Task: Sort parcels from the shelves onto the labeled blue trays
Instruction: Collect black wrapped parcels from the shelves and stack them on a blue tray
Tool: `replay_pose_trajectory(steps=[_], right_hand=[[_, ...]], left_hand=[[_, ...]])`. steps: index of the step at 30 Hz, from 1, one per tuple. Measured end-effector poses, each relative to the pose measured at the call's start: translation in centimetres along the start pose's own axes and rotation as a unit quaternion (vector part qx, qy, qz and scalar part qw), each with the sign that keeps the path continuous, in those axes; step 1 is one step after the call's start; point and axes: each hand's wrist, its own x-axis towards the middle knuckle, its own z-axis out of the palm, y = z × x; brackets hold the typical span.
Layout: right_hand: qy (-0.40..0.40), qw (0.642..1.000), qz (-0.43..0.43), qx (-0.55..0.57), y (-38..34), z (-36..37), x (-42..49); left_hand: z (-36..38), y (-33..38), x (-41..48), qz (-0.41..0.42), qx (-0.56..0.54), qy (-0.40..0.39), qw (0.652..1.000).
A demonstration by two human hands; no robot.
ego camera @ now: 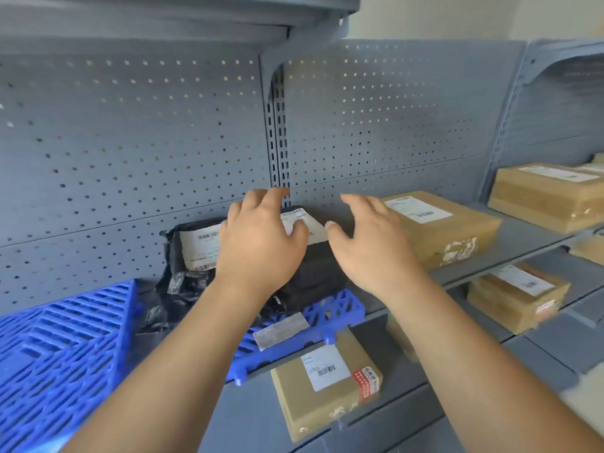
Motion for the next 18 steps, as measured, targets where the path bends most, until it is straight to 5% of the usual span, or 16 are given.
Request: replay_pose_trajectory(steps=[18], right_hand=[[0.052,0.957,0.225,-0.174,30.2,-19.1,-9.2]], left_hand=[[19.8,31.2,-5.9,0.233,-0.049,-0.165,0.957]])
